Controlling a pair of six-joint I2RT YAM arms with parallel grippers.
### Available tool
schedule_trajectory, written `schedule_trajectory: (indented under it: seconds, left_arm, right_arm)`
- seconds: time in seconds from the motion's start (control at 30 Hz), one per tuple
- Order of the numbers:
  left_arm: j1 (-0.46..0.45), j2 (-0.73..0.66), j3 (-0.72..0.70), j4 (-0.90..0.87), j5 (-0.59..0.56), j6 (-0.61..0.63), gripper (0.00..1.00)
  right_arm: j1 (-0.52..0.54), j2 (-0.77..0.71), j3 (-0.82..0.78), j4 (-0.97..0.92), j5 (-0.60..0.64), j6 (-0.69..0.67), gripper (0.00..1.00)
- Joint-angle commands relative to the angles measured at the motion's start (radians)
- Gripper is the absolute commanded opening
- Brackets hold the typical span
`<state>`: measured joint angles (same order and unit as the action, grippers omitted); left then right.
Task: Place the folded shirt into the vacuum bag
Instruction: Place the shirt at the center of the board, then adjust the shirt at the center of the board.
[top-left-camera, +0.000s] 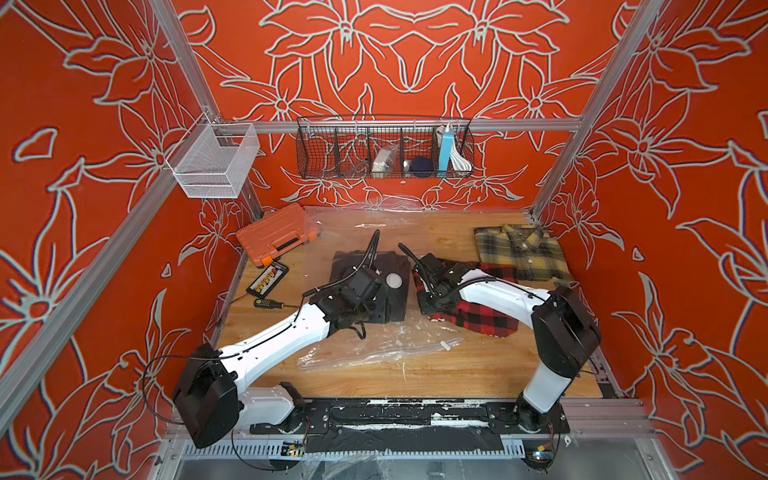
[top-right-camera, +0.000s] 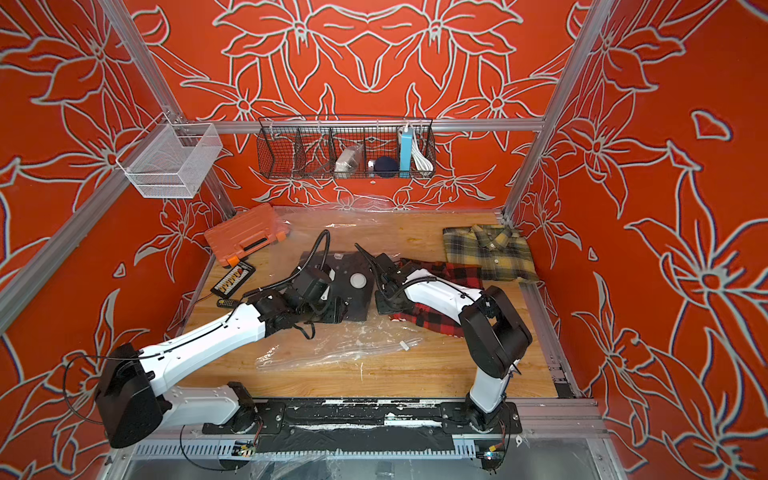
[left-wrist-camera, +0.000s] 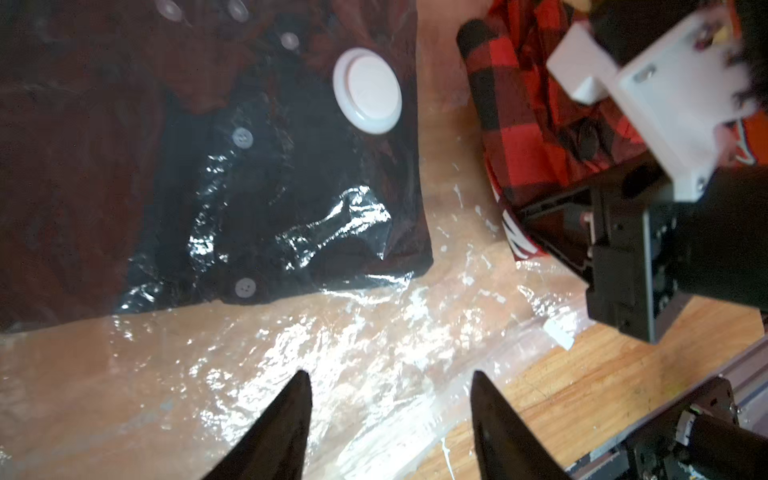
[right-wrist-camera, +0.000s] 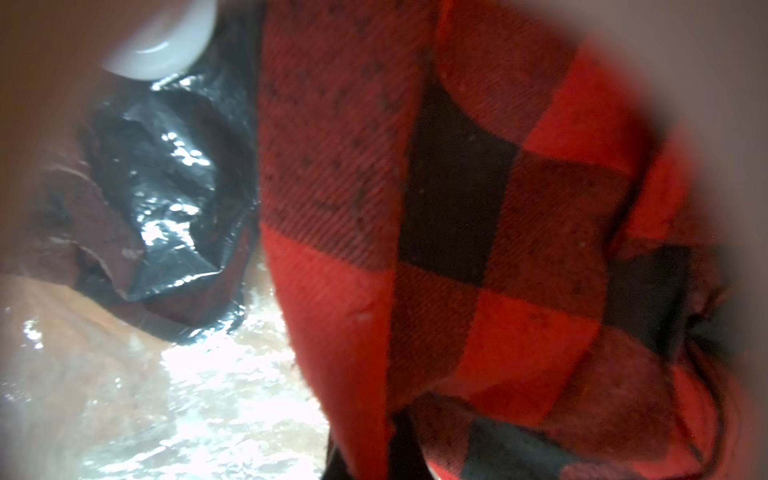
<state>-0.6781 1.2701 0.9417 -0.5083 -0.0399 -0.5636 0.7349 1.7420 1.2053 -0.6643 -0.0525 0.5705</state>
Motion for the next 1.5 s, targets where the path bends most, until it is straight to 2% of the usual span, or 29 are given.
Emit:
schedule_trajectory:
  seconds: [0.0,0.2,0.33,0.37,0.4,0.47,0.53,0.6,0.67,0.77,0.93,1.03,1.23,1.47]
  left_arm:
    - [0.057,-0.052,0.018,-0.059,0.006,0.031,0.61]
    - [0.187,-0.097,-0.017,-0.054,0.06,0.058,0.61]
    - [0.256,-0.12,0.0,-0.115,0.111,0.065,0.61]
    - [0.267,-0.125,0.005,-0.124,0.123,0.065,0.61]
    - [0.275,-0.13,0.014,-0.132,0.129,0.067,0.61]
    - [0.283,-0.132,0.032,-0.151,0.13,0.079,0.61]
    - [0.292,-0.127,0.054,-0.168,0.135,0.094,0.61]
    - [0.3,-0.119,0.071,-0.167,0.144,0.1,0.61]
    - [0.299,-0.109,0.089,-0.161,0.164,0.1,0.61]
    - [0.296,-0.085,0.104,-0.155,0.207,0.093,0.61]
    - [0.241,0.023,0.116,-0.093,0.232,0.129,0.62]
    - [0.225,0.118,0.126,-0.05,0.243,0.155,0.64]
    - [0.21,0.289,0.171,0.015,0.281,0.167,0.67]
    - [0.153,0.416,0.215,0.07,0.292,0.176,0.66]
  right_arm:
    - [0.04,0.016,0.045,0.034,-0.049,0.046,0.0]
    - [0.092,0.043,0.109,0.051,-0.084,0.093,0.0]
    - [0.129,0.101,0.212,-0.024,-0.07,0.101,0.0]
    - [0.13,0.115,0.223,-0.043,-0.066,0.113,0.03]
    - [0.131,0.124,0.214,-0.028,-0.072,0.127,0.09]
    - [0.13,0.129,0.184,0.016,-0.099,0.147,0.32]
    - [0.13,0.117,0.192,0.032,-0.173,0.103,0.5]
    - [0.125,0.069,0.22,-0.015,-0.204,0.041,0.65]
    - [0.11,-0.001,0.235,-0.12,-0.17,-0.013,0.71]
    - [0.054,-0.172,0.137,-0.201,-0.111,-0.017,0.73]
    - [-0.139,-0.495,-0.215,-0.164,-0.066,0.093,0.73]
    - [-0.238,-0.623,-0.353,-0.153,-0.011,0.129,0.77]
    - [-0.379,-0.638,-0.43,-0.167,0.052,0.126,0.84]
    - [-0.43,-0.61,-0.48,-0.076,0.012,0.132,0.84]
